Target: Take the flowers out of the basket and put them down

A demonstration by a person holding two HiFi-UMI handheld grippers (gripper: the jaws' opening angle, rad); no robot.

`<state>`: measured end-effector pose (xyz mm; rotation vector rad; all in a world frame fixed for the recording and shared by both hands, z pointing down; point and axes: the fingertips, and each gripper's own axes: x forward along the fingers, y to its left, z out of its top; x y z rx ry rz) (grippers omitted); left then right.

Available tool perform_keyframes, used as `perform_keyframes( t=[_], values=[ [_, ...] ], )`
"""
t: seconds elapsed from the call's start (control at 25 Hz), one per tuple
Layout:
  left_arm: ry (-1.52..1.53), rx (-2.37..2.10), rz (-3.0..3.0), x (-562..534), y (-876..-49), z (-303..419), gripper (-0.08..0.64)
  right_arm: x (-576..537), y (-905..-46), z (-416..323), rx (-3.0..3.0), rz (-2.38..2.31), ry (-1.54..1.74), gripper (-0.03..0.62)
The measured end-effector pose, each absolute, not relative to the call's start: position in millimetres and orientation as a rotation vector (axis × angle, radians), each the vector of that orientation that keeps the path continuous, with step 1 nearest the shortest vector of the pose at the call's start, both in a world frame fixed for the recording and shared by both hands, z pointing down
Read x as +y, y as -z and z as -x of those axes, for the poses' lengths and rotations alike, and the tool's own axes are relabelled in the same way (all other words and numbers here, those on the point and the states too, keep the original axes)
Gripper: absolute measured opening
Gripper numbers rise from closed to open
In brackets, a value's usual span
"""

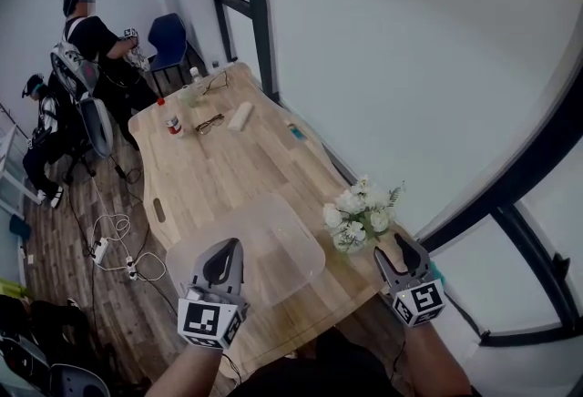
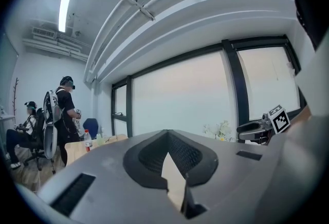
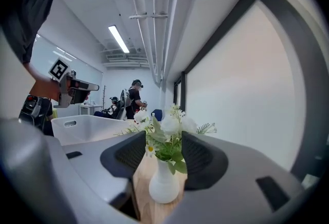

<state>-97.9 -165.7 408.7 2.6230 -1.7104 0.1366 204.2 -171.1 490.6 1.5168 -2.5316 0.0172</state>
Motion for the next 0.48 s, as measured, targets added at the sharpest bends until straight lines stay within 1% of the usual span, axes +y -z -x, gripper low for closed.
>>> perform_keyframes(
  t=[0.2, 0.28, 0.36, 0.48],
  values=[
    [-0.119, -1.691, -2.628, -165, -411, 101, 0.005, -165, -473, -200, -2.568, -1.553, -0.032, 0.225],
    [-0.125, -1.684, -2.63, -164, -414, 102, 0.006, -163, -467, -200, -2.577, -1.57, -0.044, 0.192],
    [-0.137, -1.682, -2.63, -161, -417, 104, 0.005, -160, -462, -197, -2.577, -1.575, -0.033, 0.135],
    [-0.146, -1.689, -2.63, -159, -419, 109, 0.005, -157, -461, -192, -2.585, -1.573, -0.013, 0.098]
  ],
)
